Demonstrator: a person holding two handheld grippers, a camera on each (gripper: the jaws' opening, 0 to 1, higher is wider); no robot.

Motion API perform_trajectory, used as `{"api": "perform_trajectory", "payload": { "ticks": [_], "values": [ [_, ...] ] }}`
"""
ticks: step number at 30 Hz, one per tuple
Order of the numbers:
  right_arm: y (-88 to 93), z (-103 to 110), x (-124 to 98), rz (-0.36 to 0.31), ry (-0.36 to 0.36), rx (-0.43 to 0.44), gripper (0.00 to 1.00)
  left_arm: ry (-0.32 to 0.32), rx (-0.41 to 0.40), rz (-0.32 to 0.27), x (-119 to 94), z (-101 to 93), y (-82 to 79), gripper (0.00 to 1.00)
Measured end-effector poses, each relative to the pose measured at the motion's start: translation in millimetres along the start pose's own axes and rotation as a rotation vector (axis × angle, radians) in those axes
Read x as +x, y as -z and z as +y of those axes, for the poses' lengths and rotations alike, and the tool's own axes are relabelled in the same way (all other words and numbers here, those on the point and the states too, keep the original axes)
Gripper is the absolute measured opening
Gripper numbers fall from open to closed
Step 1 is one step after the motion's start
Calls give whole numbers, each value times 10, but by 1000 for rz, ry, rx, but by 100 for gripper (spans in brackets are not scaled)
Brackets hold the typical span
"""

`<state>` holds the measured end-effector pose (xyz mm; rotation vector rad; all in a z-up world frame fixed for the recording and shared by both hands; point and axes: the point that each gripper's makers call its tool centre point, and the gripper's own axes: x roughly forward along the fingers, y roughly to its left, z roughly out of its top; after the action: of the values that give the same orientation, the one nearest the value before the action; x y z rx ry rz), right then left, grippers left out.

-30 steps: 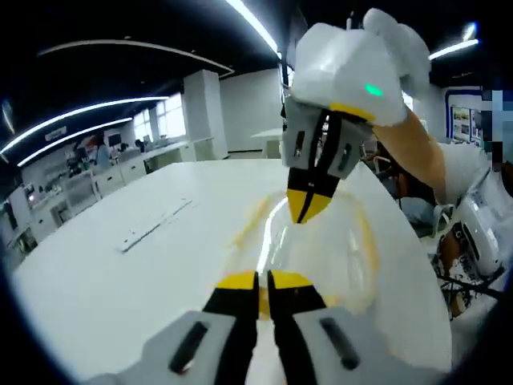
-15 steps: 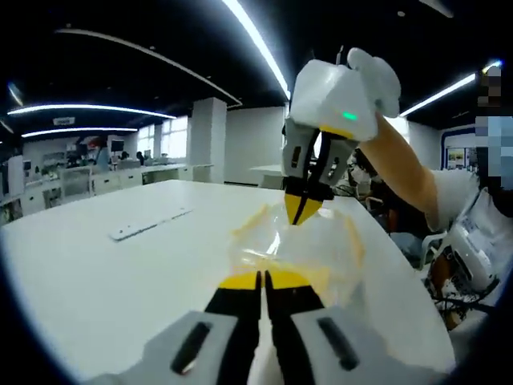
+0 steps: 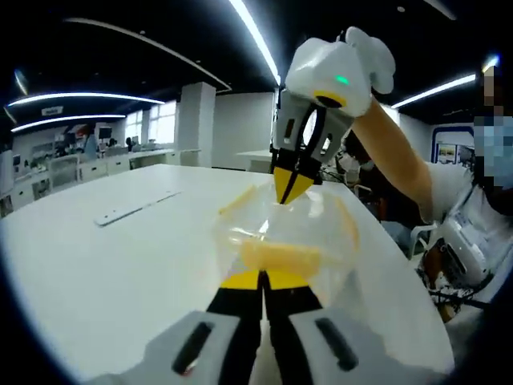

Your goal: Snap each plastic latch of the storage box into its locked position after aligning the lid with the box until every specified latch is closed and the lid sits flush.

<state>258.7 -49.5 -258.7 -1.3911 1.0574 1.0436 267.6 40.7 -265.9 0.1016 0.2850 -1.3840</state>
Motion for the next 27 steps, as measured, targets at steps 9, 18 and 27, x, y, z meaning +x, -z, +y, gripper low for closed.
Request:
{"api": "perform_trajectory", "payload": {
  "ticks": [9, 18, 27],
  "values": [
    [-52, -8, -5, 13, 5, 6, 0, 23, 4, -12, -75, -35, -6, 0],
    [-59, 0, -13, 36, 0, 2, 0, 30, 4, 3, -81, -74, 4, 0],
    [-39, 7, -14, 30, -6, 4, 0, 23, 12, 22, -58, -70, -8, 0]
  ]
}}
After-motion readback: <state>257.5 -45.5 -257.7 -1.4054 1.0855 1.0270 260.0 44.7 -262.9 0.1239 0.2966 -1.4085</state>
